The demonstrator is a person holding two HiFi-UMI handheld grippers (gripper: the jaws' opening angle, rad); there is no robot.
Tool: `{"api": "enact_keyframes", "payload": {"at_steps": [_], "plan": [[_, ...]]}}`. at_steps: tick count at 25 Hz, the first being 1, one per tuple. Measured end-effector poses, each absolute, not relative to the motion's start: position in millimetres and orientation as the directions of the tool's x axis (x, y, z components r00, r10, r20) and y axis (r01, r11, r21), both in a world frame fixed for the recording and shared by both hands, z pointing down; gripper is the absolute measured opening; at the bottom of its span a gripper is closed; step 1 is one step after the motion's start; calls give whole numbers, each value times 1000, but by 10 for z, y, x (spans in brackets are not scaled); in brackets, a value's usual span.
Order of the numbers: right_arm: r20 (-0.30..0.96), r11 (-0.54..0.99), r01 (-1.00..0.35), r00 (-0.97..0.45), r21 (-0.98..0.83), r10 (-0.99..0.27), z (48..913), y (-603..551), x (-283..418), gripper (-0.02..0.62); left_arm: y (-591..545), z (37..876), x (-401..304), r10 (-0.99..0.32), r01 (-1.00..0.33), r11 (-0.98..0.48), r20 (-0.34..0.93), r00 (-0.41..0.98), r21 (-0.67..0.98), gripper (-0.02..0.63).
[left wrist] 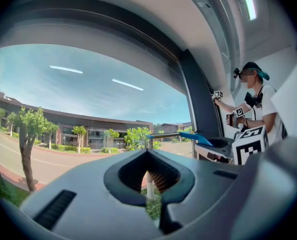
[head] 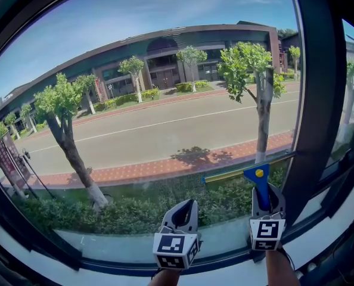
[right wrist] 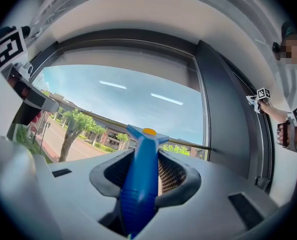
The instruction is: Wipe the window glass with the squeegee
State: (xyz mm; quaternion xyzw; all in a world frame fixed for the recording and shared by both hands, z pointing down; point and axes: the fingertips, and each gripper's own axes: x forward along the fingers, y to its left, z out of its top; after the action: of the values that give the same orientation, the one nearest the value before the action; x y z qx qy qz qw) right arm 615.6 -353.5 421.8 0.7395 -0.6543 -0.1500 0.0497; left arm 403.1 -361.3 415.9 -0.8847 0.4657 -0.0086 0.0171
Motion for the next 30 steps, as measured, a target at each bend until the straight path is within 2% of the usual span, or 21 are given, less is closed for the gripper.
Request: {"api": "enact_keyframes", "payload": {"at_steps": [5, 9, 20, 30], "plan": [[-124, -118, -960, 88, 255, -988, 4295, -3492, 6145, 140, -3609, 4135, 4021, -828, -828, -559, -5, 560, -46, 2], [-144, -133, -959, 98, 252, -985, 4208, -3369, 6146, 140, -3585, 4036, 3940, -841, -840, -538, -31, 541, -62, 2], [-162, -119, -967, 83, 226, -983, 3593, -3174, 5930, 140, -3502, 3386, 3650, -873, -884, -455, -143, 466, -105, 2], [-228, -89, -964, 31, 250, -973, 3003, -3094, 5574, 140, -3248, 2582, 3014, -904, -943, -276, -282, 320, -185, 2]]}}
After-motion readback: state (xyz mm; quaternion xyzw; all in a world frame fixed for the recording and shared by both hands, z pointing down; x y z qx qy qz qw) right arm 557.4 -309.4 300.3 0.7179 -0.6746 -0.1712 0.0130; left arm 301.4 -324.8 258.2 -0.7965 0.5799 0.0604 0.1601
